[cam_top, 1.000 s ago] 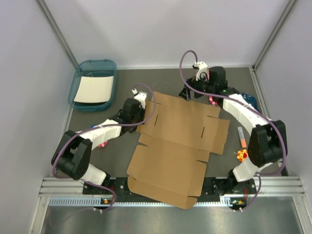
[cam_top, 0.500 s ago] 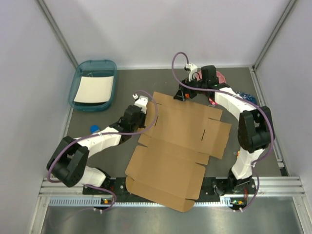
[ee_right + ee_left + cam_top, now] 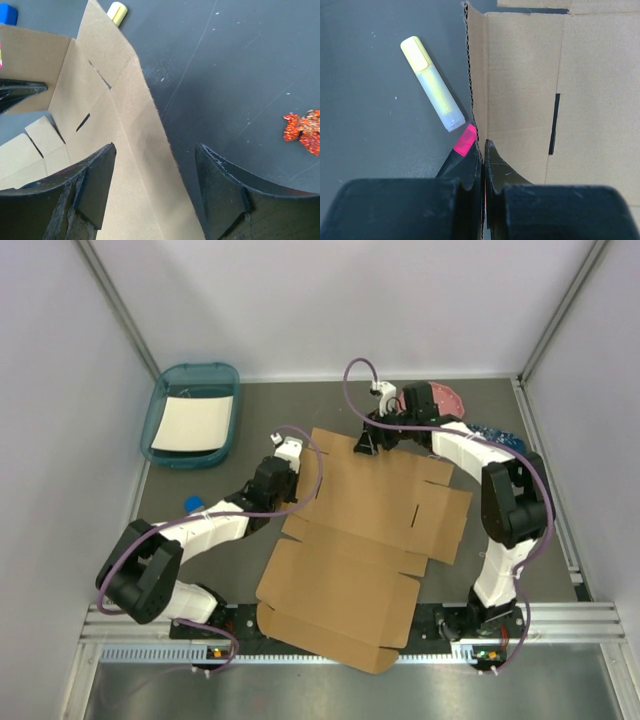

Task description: Fold the paper box

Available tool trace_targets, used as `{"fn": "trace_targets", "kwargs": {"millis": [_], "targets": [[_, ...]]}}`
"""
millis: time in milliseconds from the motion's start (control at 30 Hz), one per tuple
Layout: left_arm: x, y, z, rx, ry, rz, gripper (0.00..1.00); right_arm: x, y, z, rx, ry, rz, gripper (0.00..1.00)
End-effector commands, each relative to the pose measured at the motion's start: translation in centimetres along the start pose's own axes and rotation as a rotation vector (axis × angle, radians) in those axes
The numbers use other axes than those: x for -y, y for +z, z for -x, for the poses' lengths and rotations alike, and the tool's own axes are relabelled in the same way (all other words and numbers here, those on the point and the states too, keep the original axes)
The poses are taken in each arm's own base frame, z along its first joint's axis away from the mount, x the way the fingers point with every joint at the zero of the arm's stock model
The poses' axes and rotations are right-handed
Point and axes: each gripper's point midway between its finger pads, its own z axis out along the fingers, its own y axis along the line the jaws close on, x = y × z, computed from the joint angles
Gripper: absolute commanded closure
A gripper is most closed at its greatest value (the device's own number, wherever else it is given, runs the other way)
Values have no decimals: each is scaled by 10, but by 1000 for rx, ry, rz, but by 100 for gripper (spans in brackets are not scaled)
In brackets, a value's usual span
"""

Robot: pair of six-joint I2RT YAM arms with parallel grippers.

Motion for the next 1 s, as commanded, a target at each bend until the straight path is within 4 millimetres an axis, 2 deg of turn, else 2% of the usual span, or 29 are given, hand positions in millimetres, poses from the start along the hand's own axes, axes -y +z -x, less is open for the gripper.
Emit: {"fn": "trace_targets", "kwargs": {"millis": [0,33,200,333,367,433,467,500,533,567,600,633,667,733,767,867,933,967], "targets": [[0,-3,18,62,-26,10,100,-13,17,-1,-26,-70,15,36],[0,-3,17,57,-26,11,100,-15,22,-5,-41,-73,18,37],[-1,-5,20,64,-29,18,100,-16,28,-10,-62,-91,-5,56],[-4,-4,21,52,-40,39,100,-15,21,-5,-43,-117,-32,67],[-4,-4,22,49,-42,39,100,-16,19,-2,-38,-125,-42,76],[-5,-4,24,44,-58,49,100,-18,16,1,-28,-141,-52,85],[-5,-5,25,25,-64,60,100,-18,11,5,-16,-152,-71,86],[-6,-5,25,13,-71,66,96,-20,10,7,-9,-166,-77,89],[-7,-5,26,0,-86,78,82,-21,7,10,1,-191,-86,90],[-6,-7,32,-19,-83,80,76,-19,4,9,-1,-202,-108,92],[-6,-10,33,-33,-87,84,71,-23,-1,17,21,-233,-112,93],[-8,-12,35,-40,-87,91,56,-25,-4,19,29,-245,-116,96],[-9,-18,49,-15,-95,98,48,-24,-6,18,29,-248,-128,96],[-13,-27,56,-14,-102,118,31,-27,-14,24,53,-278,-133,97],[-16,-36,70,24,-115,125,26,-26,-15,22,51,-280,-139,97],[-20,-51,94,95,-160,109,21,-27,-17,20,50,-288,-141,100],[-7,-54,113,156,-191,15,21,-28,-17,18,47,-286,-133,100],[-8,-54,117,177,-203,-5,22,-29,-17,16,48,-287,-130,100]]}}
